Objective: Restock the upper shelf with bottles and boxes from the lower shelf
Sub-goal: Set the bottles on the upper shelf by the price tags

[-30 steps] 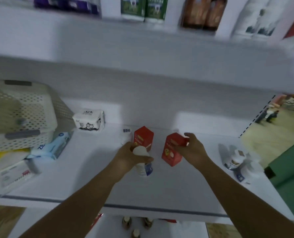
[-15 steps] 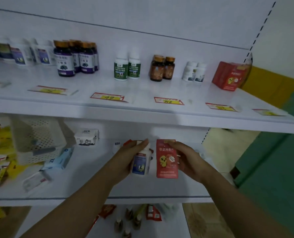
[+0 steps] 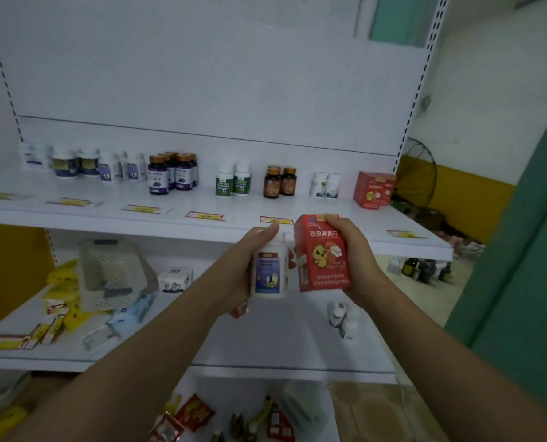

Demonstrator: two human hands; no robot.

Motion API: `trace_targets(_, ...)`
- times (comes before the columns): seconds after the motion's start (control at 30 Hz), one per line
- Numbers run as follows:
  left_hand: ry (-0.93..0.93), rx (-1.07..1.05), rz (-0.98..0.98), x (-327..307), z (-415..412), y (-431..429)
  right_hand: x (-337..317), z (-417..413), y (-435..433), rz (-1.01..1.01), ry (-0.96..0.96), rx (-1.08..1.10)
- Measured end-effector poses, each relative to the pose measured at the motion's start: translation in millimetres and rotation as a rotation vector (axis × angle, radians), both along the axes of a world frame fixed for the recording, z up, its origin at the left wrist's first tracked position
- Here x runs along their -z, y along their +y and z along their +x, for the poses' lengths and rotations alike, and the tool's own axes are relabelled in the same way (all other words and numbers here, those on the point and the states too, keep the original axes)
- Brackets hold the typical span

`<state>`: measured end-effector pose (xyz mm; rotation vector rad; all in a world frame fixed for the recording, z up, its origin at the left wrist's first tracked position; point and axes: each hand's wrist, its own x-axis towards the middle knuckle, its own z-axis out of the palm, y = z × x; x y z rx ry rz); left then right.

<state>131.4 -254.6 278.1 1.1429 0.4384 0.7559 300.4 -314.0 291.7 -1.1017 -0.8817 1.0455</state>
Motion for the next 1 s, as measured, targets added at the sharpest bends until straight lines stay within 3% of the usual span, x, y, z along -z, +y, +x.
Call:
trace_targets(0.43, -0.050, 0.097, 0.116, -45.4, 50.5, 0.1, -46.6, 43.2, -28.3, 0.053, -0.076, 0.118)
trace_targets(0.57, -0.072, 0.123, 0.121, -46.9, 82.4, 22.5, -53.1, 72.3, -15.6, 0.041, -0.294, 0.175)
trace_targets(0.83, -0.089, 0.194, 0.113, -47.4, 176.6, 68.4, -71.5, 187.0, 25.9, 0.034, -0.524, 0.232)
trace_targets(1.0, -0.044, 0.096, 0.186, -51.3, 250.0, 109.1, -71.0, 280.9, 70.2, 0.001, -0.610, 0.205)
